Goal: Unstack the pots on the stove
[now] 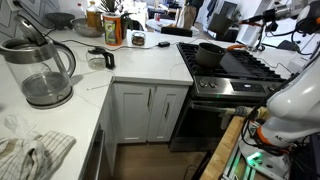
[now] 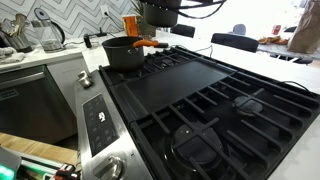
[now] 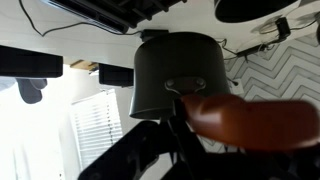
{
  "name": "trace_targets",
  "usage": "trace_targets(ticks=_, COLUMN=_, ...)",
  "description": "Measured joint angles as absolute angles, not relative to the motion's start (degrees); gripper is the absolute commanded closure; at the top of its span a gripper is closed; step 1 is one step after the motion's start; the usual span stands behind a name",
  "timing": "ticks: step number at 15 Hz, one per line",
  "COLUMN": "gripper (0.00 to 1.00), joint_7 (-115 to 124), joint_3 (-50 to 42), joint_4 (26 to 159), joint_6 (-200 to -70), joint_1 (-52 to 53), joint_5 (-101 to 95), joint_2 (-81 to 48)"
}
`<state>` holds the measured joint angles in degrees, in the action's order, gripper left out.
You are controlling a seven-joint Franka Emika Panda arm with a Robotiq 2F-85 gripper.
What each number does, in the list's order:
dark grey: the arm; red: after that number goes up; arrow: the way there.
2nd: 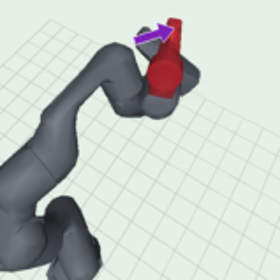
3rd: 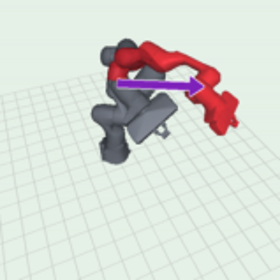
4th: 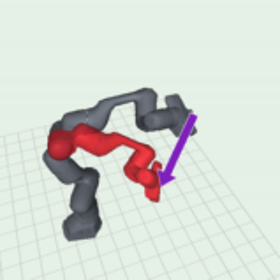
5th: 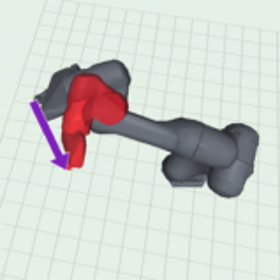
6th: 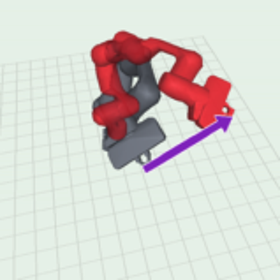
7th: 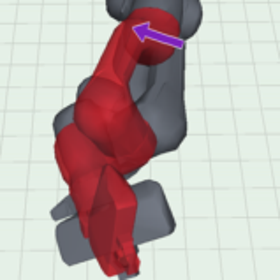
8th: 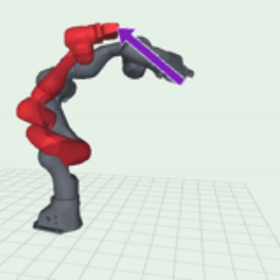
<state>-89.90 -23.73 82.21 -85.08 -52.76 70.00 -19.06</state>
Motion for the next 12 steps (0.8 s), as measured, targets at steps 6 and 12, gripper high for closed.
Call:
trace_targets(ticks=6, gripper=0.92, joint_7=-81.6, joint_3=-20.9, joint_4=79.3, joint_6=-97.8, joint_1=-51.8, joint_5=69.1, joint_2=-23.7)
trace_targets(ticks=12, gripper=0.92, joint_7=-80.8, joint_3=-17.6, joint_4=76.8, joint_6=-105.2, joint_1=-48.4, joint_5=61.1, joint_2=-26.9)
